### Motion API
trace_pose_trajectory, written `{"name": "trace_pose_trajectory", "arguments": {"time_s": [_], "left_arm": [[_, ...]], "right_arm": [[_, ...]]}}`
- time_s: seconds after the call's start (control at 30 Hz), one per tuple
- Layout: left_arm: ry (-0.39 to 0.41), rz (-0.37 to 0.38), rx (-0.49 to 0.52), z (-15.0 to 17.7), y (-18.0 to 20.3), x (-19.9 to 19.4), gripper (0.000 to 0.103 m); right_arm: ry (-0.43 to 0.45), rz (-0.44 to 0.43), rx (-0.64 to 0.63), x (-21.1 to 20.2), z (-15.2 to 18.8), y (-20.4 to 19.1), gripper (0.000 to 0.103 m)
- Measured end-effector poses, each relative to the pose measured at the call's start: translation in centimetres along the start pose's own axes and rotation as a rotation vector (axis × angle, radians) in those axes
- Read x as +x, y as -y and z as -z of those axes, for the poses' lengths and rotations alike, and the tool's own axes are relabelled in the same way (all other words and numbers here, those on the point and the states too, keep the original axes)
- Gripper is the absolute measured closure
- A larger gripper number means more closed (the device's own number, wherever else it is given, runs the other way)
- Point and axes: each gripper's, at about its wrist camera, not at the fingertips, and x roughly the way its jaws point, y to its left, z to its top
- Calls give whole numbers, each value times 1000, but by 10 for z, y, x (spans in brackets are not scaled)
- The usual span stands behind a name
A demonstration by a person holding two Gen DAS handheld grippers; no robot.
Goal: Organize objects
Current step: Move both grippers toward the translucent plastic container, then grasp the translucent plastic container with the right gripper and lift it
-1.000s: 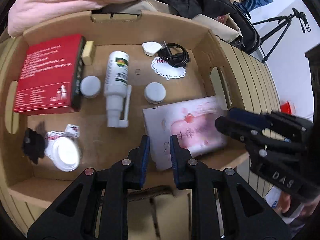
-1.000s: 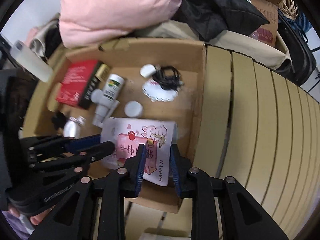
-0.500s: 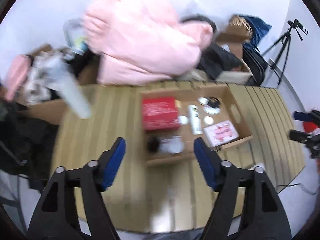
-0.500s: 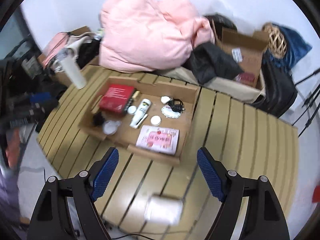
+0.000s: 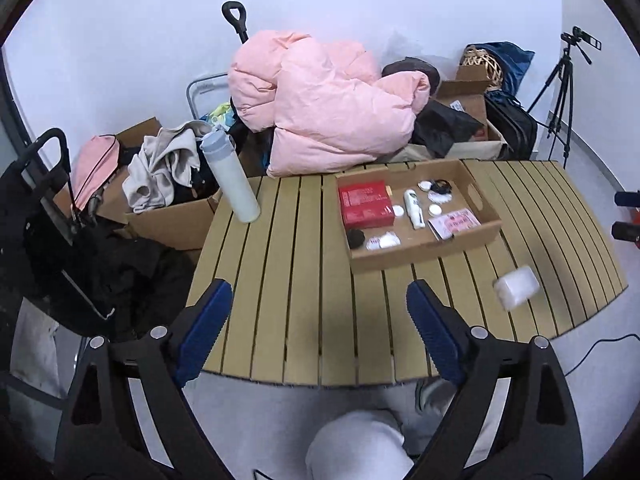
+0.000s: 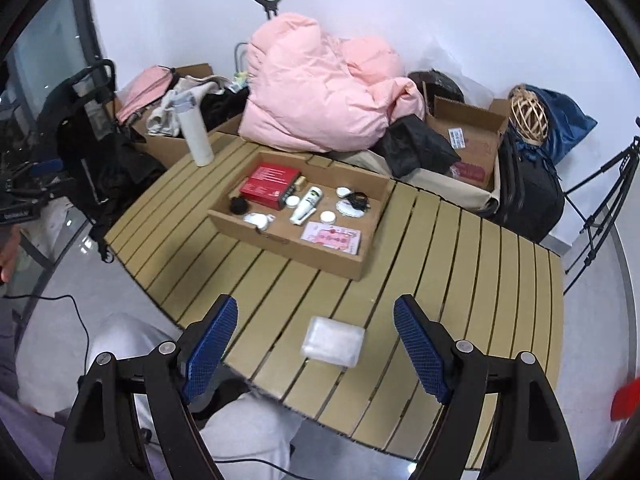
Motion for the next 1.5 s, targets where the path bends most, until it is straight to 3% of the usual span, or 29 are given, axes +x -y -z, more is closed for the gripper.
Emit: {"name": "trace_pose_trajectory", "arguments": {"time_s": [0.17,0.33,0.47,0.73,0.93,1.03,1.1,1.17,1.37,1.43,1.5], "left_arm": [[-30,74,18,44,28,0,8],[-112,102,107,80,62,15,8],[-135,129,130,77,84,29,8],[-97,269,145,65,164,101,5],[-177,417,116,58,225,172,8],[-223,477,72,54,246,203,24],[-254,497,81,55,257,218,40],[-274,515,94,59,268,229,48],[-272,622,34,59,270,244,56],[-273,653,14,60,268,244,62],[-277,651,2,62,266,241,63]], "right_arm": [[-13,-44,-13,2,41,-16,19],[-111,-111,14,29,102,-22,19],[-144,-74,0,45,133,-20,19],[-121,-93,122,89,142,18,20],[-104,-108,202,132,130,46,30],[-114,-122,248,162,125,63,41],[-122,-134,292,182,123,76,48],[-124,-149,327,198,122,86,55],[-103,-253,404,218,123,101,57],[-95,-278,436,220,124,105,61],[-93,-287,447,220,124,104,62]]}}
